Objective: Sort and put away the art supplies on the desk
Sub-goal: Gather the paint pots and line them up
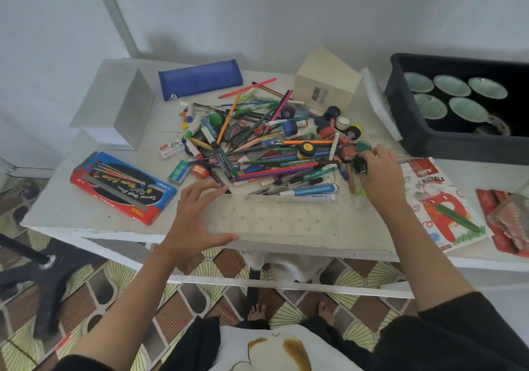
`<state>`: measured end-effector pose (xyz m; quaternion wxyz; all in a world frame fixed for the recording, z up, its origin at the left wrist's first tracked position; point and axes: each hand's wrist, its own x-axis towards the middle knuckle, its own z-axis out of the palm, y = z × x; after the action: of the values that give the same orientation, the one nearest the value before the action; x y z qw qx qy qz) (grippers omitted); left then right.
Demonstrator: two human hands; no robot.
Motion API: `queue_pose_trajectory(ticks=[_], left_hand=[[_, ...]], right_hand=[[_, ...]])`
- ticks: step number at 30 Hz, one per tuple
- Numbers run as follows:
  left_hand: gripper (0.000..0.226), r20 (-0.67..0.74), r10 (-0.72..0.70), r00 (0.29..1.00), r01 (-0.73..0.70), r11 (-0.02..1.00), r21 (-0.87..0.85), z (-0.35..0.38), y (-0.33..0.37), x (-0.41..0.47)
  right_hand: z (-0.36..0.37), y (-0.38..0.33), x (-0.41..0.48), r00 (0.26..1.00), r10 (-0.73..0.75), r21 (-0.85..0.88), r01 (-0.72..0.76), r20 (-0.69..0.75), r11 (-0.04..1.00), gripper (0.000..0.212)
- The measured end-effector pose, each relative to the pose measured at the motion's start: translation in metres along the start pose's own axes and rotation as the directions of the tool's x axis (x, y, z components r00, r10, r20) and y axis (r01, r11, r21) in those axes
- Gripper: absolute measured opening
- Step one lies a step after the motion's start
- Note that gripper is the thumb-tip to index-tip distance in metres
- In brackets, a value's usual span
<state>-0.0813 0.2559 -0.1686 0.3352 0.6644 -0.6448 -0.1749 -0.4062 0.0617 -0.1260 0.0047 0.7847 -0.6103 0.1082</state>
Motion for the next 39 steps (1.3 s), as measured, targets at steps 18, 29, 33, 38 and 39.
queue_pose_trajectory(ticks=[18,29,33,38,39], left_hand=[[0.101,-0.031,0.001,1.0,0.0,1.0,0.021,0.005,-0.001,-0.006],[0.096,-0.1,0.033,0.994,-0.031,0.999,0.022,0.009,-0.008,-0.011],[0.096,-0.098,0.011,0.995,-0.013,1.0,-0.019,0.008,-0.008,-0.011],[0.095,-0.093,0.0,0.996,-0.004,0.999,-0.047,0.006,-0.008,-0.013],[0.096,-0.084,-0.007,0.996,0.004,0.999,-0.034,0.006,-0.008,-0.014]], right_hand=[[-0.041,-0.111,-0.051,0.923,-0.368,0.733,0.172,0.114,0.658,0.035],[-0.016,-0.198,-0.063,0.67,-0.597,0.586,0.29,0.44,0.757,0.045],[-0.014,-0.208,-0.067,0.634,-0.625,0.569,0.333,0.455,0.752,0.032],[-0.018,-0.205,-0.06,0.625,-0.614,0.611,0.263,0.482,0.747,0.031],[-0.02,-0.204,-0.053,0.631,-0.622,0.625,0.266,0.464,0.734,0.024]])
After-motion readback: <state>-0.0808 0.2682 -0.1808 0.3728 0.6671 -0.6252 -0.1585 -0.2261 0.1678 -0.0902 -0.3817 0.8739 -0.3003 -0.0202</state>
